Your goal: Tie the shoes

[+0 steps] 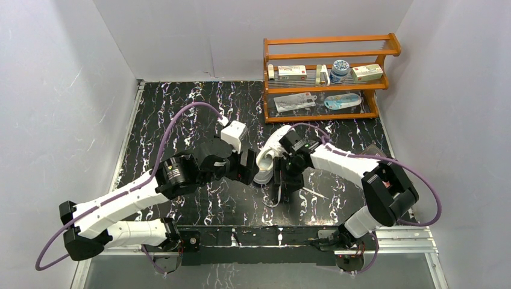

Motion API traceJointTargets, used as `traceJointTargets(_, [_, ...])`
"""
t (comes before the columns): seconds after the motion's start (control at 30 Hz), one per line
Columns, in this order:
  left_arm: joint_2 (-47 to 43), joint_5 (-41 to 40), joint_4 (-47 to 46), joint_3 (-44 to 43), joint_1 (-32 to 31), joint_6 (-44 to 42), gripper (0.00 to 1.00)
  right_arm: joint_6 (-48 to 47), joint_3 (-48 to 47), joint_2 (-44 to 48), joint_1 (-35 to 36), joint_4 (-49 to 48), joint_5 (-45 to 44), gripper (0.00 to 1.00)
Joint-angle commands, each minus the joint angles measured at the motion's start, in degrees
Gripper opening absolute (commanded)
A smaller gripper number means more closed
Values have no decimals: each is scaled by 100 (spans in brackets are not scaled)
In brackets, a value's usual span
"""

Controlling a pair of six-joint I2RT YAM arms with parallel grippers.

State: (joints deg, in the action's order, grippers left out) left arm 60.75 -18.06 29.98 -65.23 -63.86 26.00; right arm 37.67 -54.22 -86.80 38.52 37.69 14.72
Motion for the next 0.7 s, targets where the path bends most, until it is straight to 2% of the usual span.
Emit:
traceJointTargets(0.0, [-89, 382, 101, -87, 100, -78, 84, 1232, 247, 309, 313, 64, -712, 64])
traceJointTargets(0.33, [-157, 706, 226, -63, 271, 123, 85, 2398, 845, 51, 937, -779, -933, 52])
traceJointTargets(0.47, [-311, 666, 349, -36, 303, 130, 85, 2915, 813, -288, 1190, -574, -1106, 47])
traceJointTargets(0.6, [-485, 572, 475, -67, 319, 46, 86, 3341, 844, -357, 1217, -176, -1316, 31])
traceJointTargets(0.67, [-530, 510, 533, -92, 321, 8, 86, 3494, 910, -272, 1236, -175, -1437, 17])
